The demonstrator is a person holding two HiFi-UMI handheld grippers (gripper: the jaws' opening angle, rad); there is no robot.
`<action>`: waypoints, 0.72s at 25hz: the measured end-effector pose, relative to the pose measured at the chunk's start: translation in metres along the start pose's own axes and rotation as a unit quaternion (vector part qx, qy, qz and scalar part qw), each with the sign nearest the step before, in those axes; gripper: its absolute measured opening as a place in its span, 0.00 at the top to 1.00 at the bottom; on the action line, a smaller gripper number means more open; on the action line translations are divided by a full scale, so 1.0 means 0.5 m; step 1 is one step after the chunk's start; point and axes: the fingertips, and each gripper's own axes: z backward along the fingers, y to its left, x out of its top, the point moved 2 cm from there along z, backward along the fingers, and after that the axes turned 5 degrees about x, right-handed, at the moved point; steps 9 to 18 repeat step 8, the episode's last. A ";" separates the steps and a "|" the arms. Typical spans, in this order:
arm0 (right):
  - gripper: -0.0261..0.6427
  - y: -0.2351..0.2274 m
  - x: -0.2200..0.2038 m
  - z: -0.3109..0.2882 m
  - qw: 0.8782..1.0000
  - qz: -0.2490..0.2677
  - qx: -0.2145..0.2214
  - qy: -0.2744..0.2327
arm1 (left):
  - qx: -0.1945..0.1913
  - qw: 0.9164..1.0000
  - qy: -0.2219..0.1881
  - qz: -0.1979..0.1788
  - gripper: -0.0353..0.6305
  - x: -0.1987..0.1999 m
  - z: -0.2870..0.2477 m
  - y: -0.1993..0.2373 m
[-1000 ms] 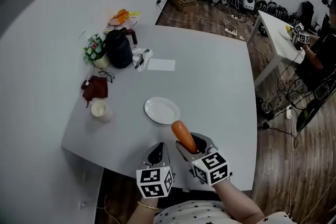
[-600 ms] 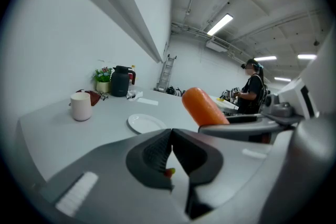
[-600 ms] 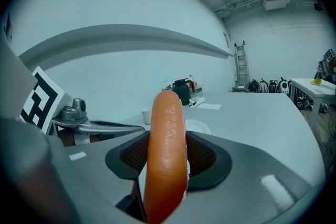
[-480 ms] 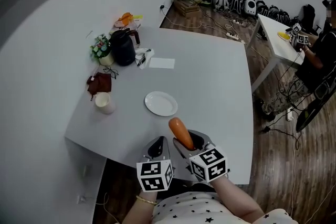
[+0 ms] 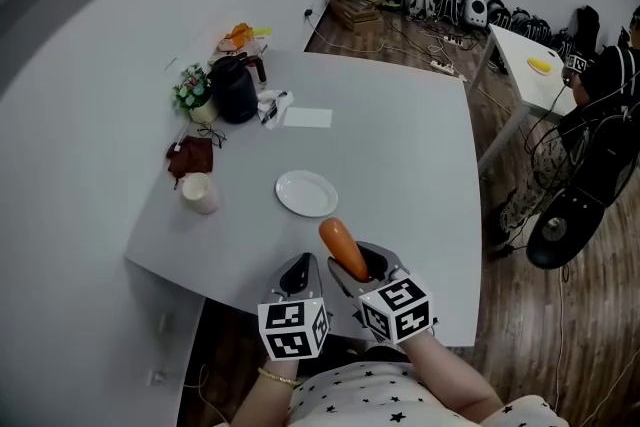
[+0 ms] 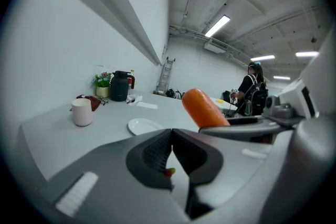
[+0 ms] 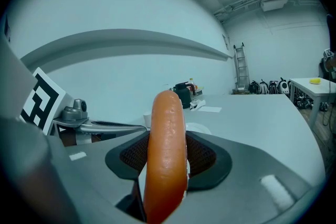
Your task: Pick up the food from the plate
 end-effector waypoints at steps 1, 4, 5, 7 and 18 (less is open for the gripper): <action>0.66 0.000 -0.001 0.001 1.000 -0.001 0.000 0.000 | 0.000 1.000 0.000 0.001 0.94 0.000 0.001 0.000; 0.66 0.001 -0.001 0.001 1.000 -0.001 0.001 -0.001 | 0.001 1.000 -0.002 0.003 0.94 0.001 0.004 0.001; 0.66 0.002 -0.001 0.001 1.000 0.000 0.001 -0.001 | 0.002 1.000 -0.003 0.003 0.94 0.001 0.004 0.002; 0.66 0.002 0.000 0.001 1.000 0.001 0.002 -0.001 | 0.003 1.000 -0.004 0.003 0.94 0.001 0.006 0.003; 0.66 0.003 -0.001 0.001 1.000 0.001 0.002 -0.001 | 0.003 1.000 -0.004 0.003 0.94 0.001 0.006 0.002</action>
